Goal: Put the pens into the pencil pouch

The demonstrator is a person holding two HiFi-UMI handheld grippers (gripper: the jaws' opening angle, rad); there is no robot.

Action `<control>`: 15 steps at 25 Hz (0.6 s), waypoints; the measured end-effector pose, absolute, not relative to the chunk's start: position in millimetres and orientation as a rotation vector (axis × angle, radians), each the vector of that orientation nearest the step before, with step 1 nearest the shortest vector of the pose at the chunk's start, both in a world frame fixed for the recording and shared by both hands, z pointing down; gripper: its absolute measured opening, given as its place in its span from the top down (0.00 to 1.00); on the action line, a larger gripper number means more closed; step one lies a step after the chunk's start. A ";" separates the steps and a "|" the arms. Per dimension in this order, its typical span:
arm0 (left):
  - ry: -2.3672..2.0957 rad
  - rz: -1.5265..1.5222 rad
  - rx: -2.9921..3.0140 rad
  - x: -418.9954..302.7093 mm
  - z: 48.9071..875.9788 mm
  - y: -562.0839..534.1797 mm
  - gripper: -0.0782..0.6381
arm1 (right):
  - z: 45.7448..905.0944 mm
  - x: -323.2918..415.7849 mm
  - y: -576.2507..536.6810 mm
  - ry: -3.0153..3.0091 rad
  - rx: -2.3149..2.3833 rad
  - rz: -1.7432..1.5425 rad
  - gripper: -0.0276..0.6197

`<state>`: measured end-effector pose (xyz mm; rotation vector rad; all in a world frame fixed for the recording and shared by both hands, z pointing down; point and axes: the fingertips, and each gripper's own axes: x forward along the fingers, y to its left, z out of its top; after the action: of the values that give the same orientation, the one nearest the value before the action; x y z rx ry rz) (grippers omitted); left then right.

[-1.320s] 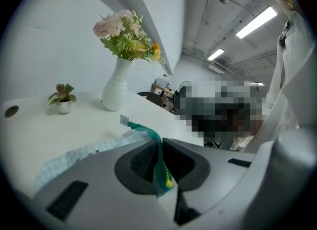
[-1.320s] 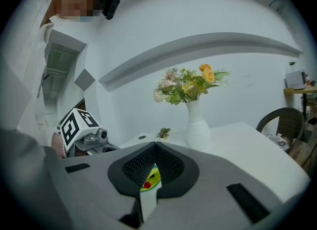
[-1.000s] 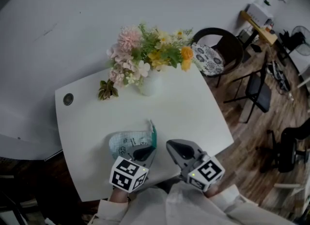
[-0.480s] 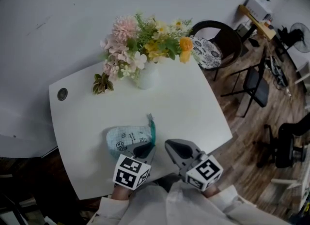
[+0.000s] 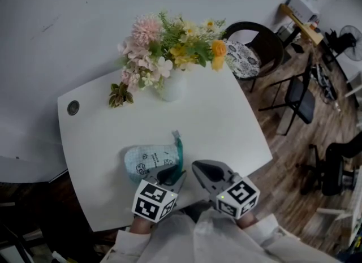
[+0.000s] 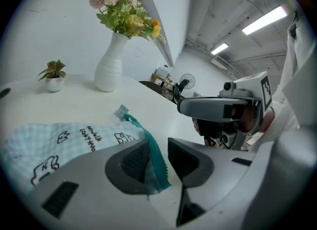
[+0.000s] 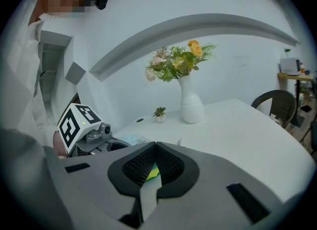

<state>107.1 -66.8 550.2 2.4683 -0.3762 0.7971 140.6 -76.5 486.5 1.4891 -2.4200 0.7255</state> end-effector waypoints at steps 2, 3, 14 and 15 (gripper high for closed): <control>-0.377 0.776 2.473 106.3 544.4 -66.7 0.75 | 484.6 139.0 -78.1 -2.443 1.469 0.746 0.95; -0.383 0.762 2.477 105.7 540.6 -67.4 0.75 | 483.1 138.8 -79.2 -2.452 1.459 0.744 0.95; -0.539 0.467 2.555 76.9 474.7 -100.6 0.82 | 447.8 99.0 -104.4 -2.553 1.094 0.581 0.95; -0.566 0.451 2.563 71.8 469.0 -104.1 0.83 | 444.7 94.1 -105.0 -2.559 1.050 0.560 0.95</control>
<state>71.8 -104.1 469.0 2.5630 -0.5659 0.4513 94.1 -105.0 444.7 1.0495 -2.5589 0.5604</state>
